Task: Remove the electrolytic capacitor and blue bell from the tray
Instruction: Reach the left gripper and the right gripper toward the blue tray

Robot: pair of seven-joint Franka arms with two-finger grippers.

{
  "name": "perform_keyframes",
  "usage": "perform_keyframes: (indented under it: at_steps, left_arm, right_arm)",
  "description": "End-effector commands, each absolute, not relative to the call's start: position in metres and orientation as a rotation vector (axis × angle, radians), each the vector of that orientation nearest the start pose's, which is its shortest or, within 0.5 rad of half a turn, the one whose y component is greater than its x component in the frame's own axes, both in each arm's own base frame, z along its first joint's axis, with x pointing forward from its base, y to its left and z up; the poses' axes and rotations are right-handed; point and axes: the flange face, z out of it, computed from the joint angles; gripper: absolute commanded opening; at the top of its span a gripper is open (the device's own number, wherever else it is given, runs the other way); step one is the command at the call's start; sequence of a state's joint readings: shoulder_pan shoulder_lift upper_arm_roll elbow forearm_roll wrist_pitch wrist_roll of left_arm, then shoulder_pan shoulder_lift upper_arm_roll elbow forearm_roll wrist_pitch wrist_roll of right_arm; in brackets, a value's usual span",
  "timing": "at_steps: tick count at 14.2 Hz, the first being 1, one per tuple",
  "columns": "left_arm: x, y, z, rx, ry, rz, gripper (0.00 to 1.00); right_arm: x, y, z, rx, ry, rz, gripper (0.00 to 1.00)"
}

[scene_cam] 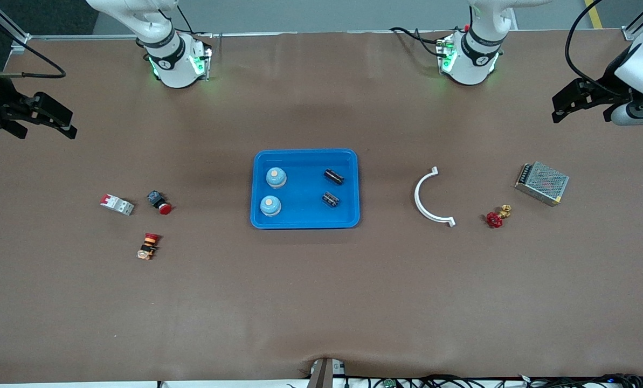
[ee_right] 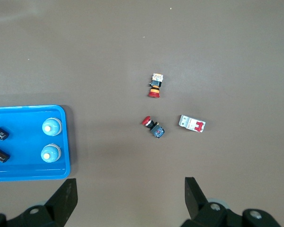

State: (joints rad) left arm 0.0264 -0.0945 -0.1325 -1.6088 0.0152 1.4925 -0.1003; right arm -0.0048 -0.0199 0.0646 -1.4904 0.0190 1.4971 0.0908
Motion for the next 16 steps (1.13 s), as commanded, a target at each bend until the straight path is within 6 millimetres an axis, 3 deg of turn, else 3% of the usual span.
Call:
perform_keyframes:
  at_steps: [1, 5, 10, 13, 16]
  left_arm:
    - [0.515, -0.054, 0.656, -3.11, 0.02, 0.035, 1.0]
    - [0.517, -0.053, 0.654, -3.076, 0.016, 0.036, 1.0]
    - [0.524, -0.06, 0.602, -3.079, 0.012, 0.219, 1.0]
    - [0.537, -0.1, 0.565, -3.118, -0.135, 0.33, 1.0]
    - [0.541, -0.166, 0.533, -3.096, -0.263, 0.364, 1.0]
  right_arm:
    - [0.537, 0.031, 0.667, -3.119, 0.043, -0.053, 1.0]
    - [0.537, 0.031, 0.666, -3.121, 0.043, -0.051, 1.0]
    - [0.538, 0.029, 0.666, -3.119, 0.048, -0.053, 1.0]
    - [0.538, 0.029, 0.666, -3.12, 0.048, -0.055, 1.0]
    - [0.54, 0.031, 0.663, -3.118, 0.067, -0.055, 1.0]
